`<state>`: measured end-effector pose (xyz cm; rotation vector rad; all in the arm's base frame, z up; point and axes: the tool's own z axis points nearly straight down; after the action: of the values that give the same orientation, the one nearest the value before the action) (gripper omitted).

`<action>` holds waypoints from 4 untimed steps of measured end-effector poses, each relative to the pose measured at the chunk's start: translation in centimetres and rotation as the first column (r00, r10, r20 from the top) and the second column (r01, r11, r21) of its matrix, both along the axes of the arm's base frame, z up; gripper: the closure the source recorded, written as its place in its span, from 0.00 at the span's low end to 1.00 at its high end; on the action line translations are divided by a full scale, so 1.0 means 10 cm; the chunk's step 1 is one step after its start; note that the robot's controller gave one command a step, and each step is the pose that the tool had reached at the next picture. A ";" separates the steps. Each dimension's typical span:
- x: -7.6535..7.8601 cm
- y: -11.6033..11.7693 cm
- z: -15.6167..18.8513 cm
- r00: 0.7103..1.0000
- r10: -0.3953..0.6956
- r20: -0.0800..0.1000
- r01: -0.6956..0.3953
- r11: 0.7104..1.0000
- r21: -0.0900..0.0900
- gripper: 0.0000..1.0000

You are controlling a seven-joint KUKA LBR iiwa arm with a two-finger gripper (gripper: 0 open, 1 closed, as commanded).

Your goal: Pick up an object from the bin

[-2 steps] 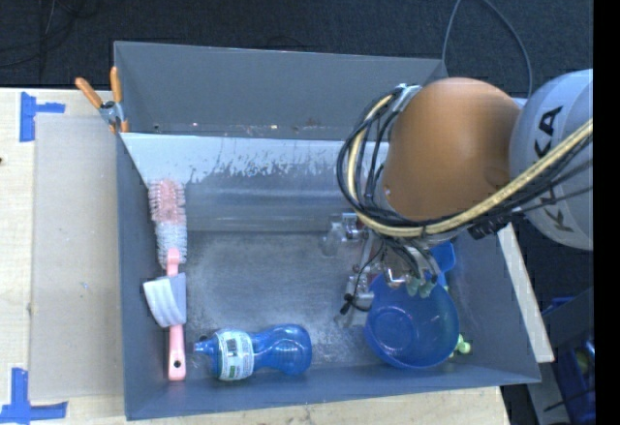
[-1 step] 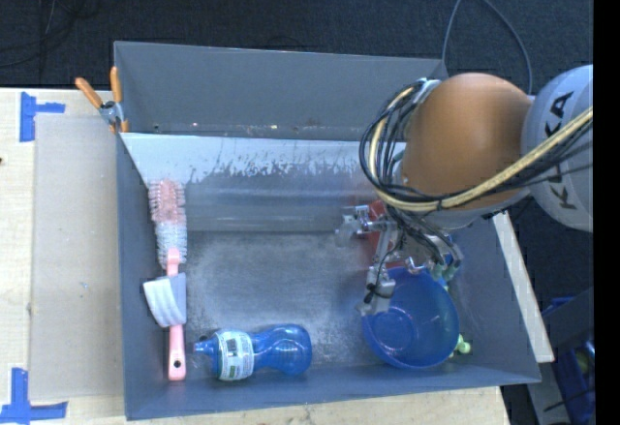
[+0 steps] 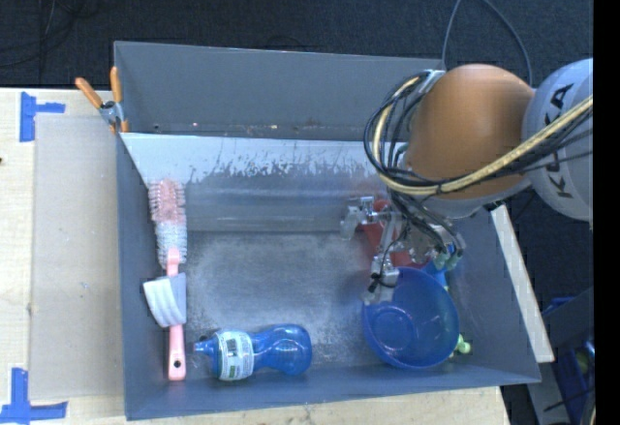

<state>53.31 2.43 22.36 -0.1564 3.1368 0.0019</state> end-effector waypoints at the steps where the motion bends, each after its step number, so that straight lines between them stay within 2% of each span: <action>1: -0.52 -0.05 -0.51 0.997 0.082 -0.005 -0.082 0.997 0.000 0.00; 2: -0.59 0.07 -0.59 0.996 0.094 0.002 -0.094 0.996 -0.001 0.00; 3: -0.57 -0.30 -1.01 0.970 0.244 -0.003 -0.244 0.970 0.000 0.00; 4: -0.59 -0.48 -1.19 0.962 0.271 -0.007 -0.271 0.963 0.000 0.00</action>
Offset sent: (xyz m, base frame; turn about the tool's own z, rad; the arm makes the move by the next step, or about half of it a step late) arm -0.0597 0.0079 -0.0594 -0.0949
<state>47.42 -2.40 10.46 -0.5857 3.0930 0.0015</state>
